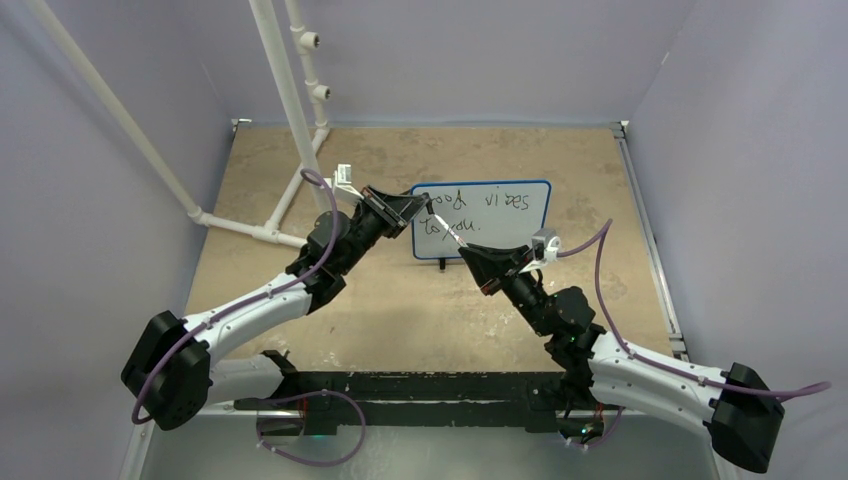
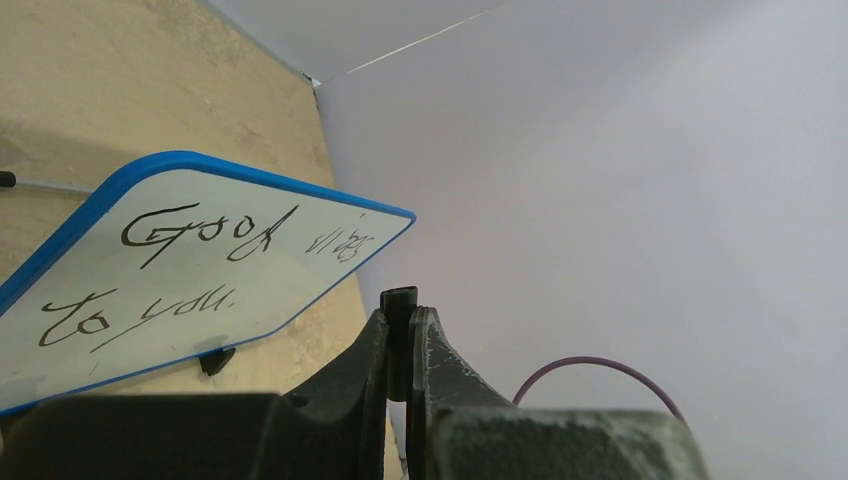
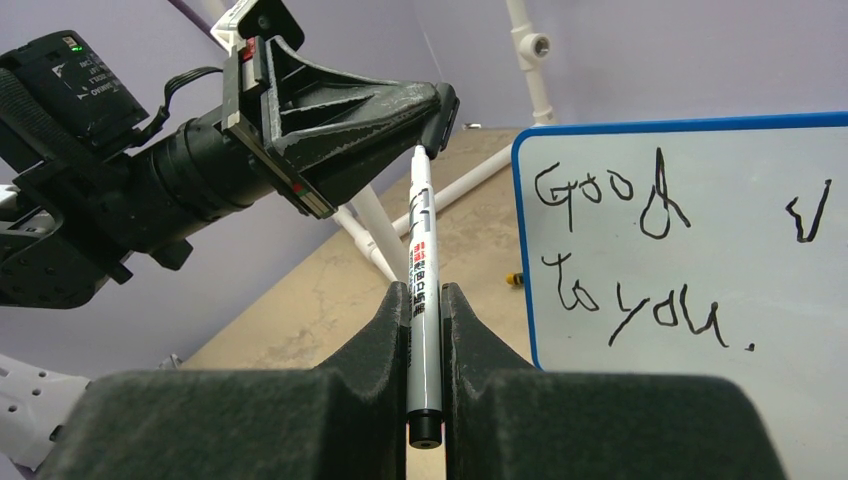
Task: Write a sentence on the whiteboard
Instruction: Close the whiteboard marker at the center of the board.
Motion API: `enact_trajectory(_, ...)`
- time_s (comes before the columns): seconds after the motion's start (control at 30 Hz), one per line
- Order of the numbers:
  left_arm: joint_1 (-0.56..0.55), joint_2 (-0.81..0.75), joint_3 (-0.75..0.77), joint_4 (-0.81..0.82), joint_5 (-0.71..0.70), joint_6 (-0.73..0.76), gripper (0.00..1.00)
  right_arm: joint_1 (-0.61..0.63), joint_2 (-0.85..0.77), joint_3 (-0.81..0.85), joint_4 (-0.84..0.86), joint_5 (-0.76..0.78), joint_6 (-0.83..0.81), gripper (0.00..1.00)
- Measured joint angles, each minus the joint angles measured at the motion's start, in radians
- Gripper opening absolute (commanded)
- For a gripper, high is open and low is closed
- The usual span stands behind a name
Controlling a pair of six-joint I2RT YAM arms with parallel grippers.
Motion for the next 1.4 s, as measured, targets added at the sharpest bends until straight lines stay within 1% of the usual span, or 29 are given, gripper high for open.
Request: enact_trajectory(1.4,-0.003,0.018,0.000,0.040,0.012,-0.024,0.00,0.002,0.014,0.000,0.000,0.031,-0.001,0.00)
